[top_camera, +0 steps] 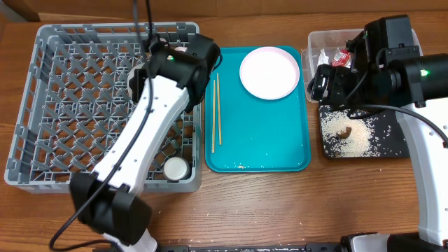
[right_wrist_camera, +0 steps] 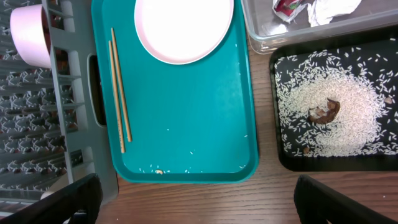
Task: Sort waste into correct bins and load items into the dishwasher
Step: 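Carry the grey bowl into the rack and release it on its side, then reach the left gripper to the white plate and grasp its rim, then lift the white plate and stand it upright in the rack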
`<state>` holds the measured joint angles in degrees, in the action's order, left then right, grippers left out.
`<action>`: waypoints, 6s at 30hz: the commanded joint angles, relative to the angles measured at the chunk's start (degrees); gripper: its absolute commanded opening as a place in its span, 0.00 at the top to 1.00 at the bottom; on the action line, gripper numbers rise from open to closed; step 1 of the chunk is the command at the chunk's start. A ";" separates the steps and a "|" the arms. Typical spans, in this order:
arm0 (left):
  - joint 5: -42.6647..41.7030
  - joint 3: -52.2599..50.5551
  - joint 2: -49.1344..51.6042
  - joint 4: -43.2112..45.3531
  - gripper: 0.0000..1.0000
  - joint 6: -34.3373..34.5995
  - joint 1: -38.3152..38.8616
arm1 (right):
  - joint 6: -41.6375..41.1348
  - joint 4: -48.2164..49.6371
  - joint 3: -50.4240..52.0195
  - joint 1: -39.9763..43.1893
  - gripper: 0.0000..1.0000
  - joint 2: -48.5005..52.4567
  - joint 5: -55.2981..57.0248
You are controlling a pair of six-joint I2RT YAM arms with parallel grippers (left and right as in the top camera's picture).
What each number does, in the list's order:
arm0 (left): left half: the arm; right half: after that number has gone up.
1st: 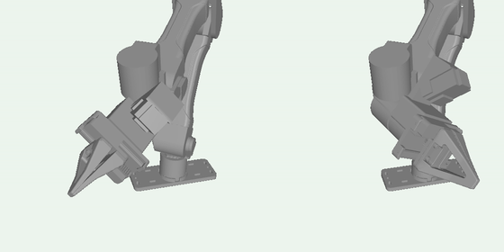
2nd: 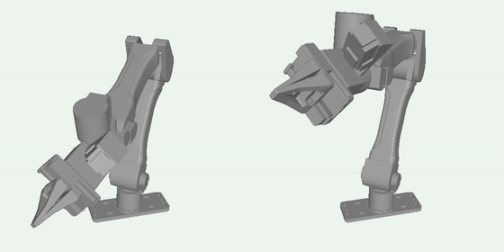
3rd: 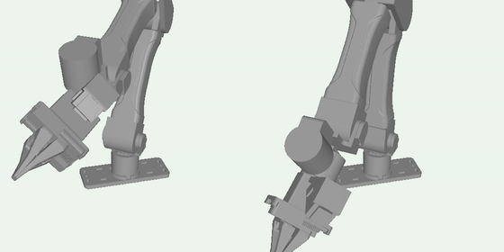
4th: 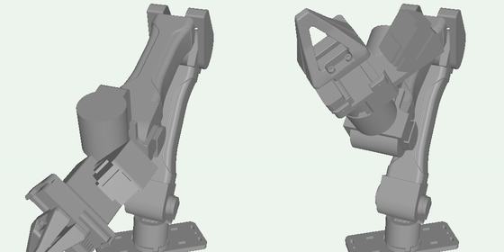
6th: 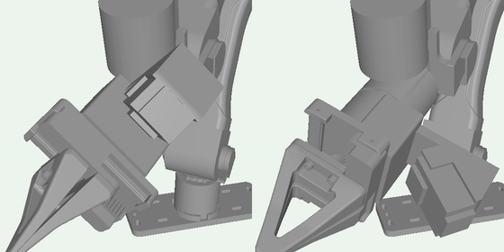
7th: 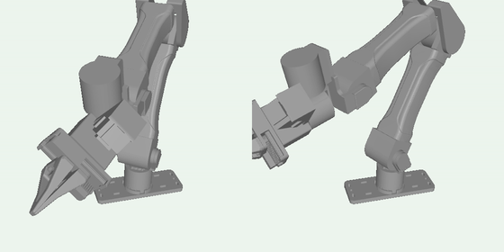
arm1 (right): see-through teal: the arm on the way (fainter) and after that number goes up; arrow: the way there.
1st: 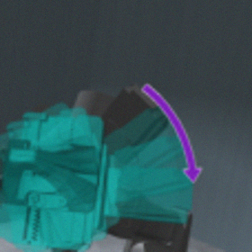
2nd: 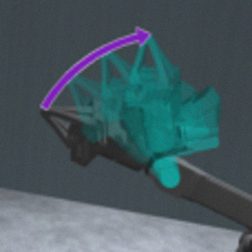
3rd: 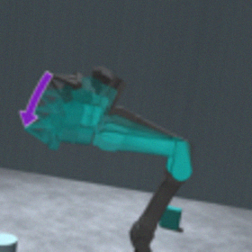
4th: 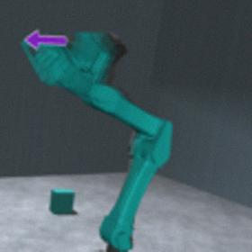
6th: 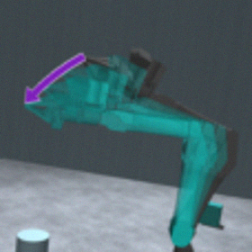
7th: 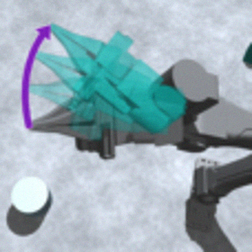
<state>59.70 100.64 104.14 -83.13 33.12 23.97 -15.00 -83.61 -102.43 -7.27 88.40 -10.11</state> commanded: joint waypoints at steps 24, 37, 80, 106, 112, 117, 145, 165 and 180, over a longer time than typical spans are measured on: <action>11.56 -1.92 14.60 0.00 0.96 4.37 3.34 | 0.07 0.15 -0.70 -0.04 0.00 -0.74 0.24; 11.87 -3.63 14.62 -6.36 0.96 10.34 3.93 | 0.07 0.15 -0.70 -0.04 0.00 -0.74 0.24; -25.49 -0.92 14.58 0.59 0.37 -1.44 9.05 | 0.09 0.15 -0.70 -0.04 0.00 -0.74 0.24; -60.63 14.47 17.49 29.55 0.29 -1.86 5.07 | 0.09 0.15 -0.70 -0.04 0.00 -0.74 0.24; -59.91 14.47 24.92 32.89 0.30 10.32 5.44 | 0.07 0.15 -0.70 -0.04 0.00 -0.74 0.24; -59.93 14.47 30.08 32.87 0.37 16.68 5.46 | 0.07 0.15 -0.70 -0.04 0.00 -0.74 0.24; -54.90 16.37 34.51 33.18 0.96 8.76 4.59 | 0.09 0.15 -0.70 -0.04 0.00 -0.74 0.24; -14.67 26.71 5.70 19.91 0.96 -28.89 3.26 | 0.07 0.15 -0.70 -0.04 0.00 -0.74 0.24; 2.01 20.81 4.33 19.32 0.96 -32.35 -6.25 | 0.07 0.15 -0.70 -0.04 0.00 -0.74 0.24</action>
<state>58.74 123.72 107.83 -64.64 -0.40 19.77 -14.98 -83.64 -102.43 -7.27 88.40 -10.09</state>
